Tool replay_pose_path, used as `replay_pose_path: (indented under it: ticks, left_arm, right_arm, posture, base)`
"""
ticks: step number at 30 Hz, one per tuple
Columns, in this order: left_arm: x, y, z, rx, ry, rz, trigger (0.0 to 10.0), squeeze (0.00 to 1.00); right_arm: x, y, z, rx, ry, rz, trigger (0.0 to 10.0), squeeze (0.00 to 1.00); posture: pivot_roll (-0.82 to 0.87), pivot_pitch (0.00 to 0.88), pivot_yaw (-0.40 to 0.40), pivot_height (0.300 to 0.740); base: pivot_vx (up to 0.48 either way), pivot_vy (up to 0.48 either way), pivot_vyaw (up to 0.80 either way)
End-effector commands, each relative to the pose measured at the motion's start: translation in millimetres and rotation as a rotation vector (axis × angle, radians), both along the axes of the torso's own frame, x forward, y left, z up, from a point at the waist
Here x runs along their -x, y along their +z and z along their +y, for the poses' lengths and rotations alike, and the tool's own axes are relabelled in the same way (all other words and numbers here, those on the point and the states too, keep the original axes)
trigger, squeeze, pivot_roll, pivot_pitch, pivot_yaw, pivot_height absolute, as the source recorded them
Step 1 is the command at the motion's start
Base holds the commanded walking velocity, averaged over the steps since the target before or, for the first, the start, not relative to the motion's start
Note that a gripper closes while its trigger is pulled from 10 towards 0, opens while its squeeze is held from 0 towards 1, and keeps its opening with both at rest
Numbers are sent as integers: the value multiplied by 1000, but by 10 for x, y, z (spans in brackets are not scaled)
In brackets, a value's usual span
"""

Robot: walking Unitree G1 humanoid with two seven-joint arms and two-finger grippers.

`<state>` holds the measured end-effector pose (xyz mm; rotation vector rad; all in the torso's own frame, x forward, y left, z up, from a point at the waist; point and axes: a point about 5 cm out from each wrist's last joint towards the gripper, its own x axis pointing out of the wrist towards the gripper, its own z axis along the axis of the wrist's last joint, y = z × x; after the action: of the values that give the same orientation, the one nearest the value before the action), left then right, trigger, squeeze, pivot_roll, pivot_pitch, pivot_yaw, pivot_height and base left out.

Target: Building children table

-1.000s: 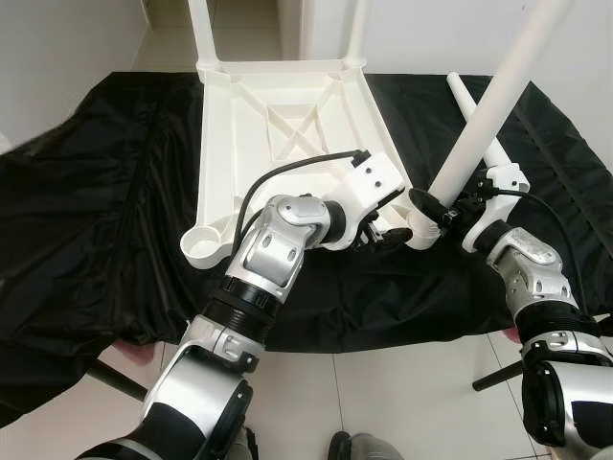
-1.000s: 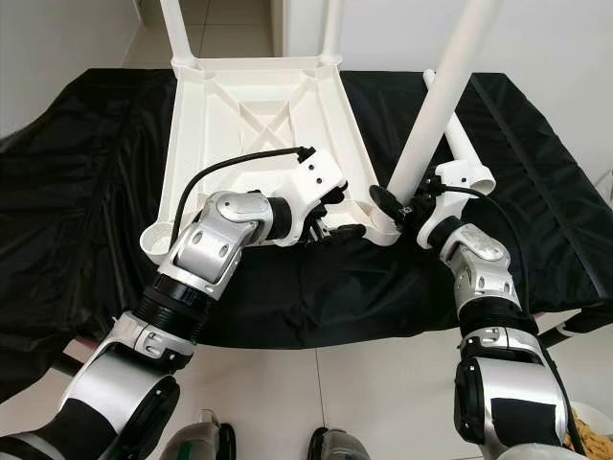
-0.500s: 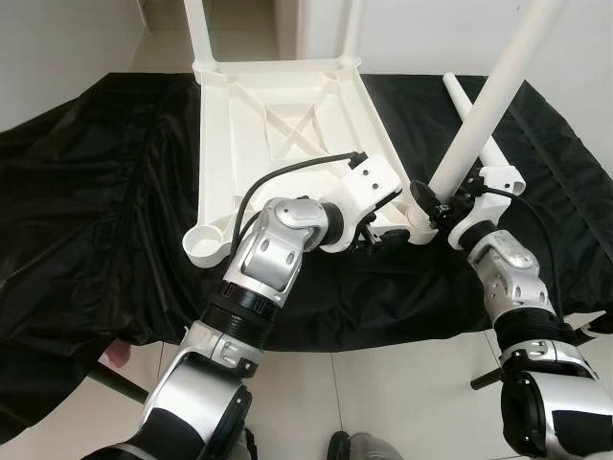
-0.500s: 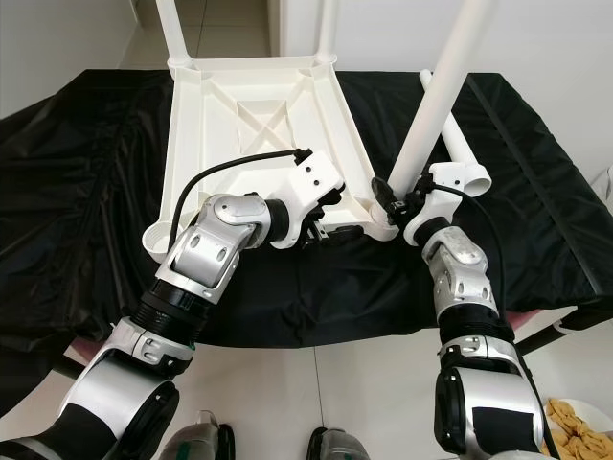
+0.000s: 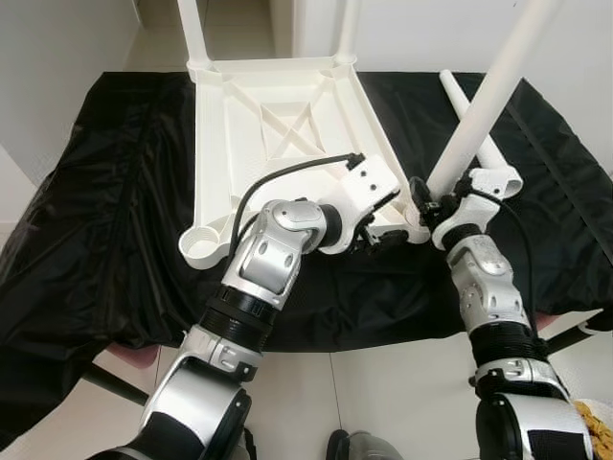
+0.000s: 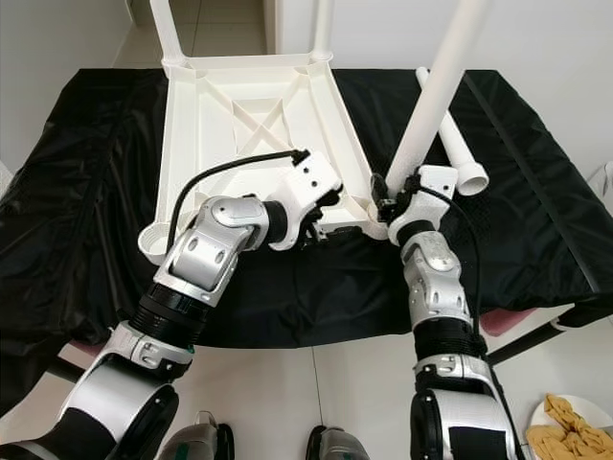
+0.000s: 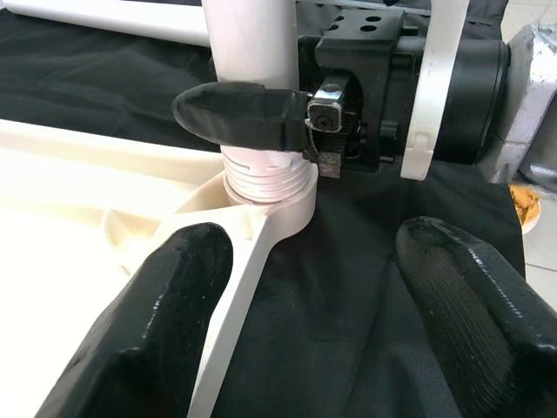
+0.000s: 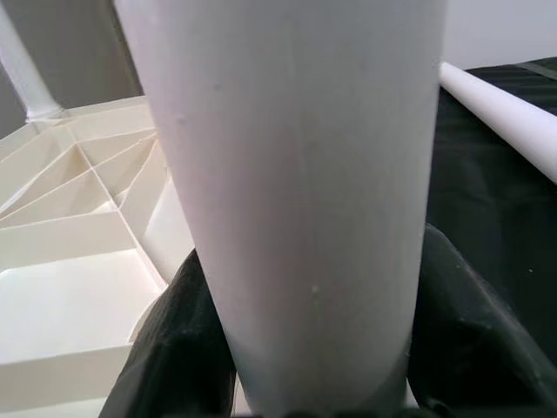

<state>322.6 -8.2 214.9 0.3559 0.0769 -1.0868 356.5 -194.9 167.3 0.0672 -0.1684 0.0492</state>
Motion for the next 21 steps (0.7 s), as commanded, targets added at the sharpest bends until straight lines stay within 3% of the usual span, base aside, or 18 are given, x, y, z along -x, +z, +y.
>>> replay_pose_path:
  ticks: [1, 11, 15, 21]
  left_arm:
    - [-71, 4, 51, 19, 181, -46, 10000, 0]
    - [-71, 4, 53, 18, 185, -47, 10000, 0]
    - [-64, -5, 50, 20, 184, -46, 10000, 0]
    - [-65, -12, 49, 21, 186, -45, 10000, 0]
  right_arm:
    - [14, -74, -6, -63, -64, 37, 10000, 0]
    - [20, -73, 23, -117, -206, 55, 10000, 0]
    - [54, -67, 82, -166, -336, 56, 10000, 0]
    - [61, -78, 180, -165, -318, 69, 10000, 0]
  posture:
    - [47, 69, -19, 740]
    - [51, 61, -21, 740]
    - [51, 54, -24, 740]
    - [52, 48, -28, 740]
  base:
    - [0, 0, 0]
    - [0, 0, 0]
    - [0, 0, 0]
    - [0, 0, 0]
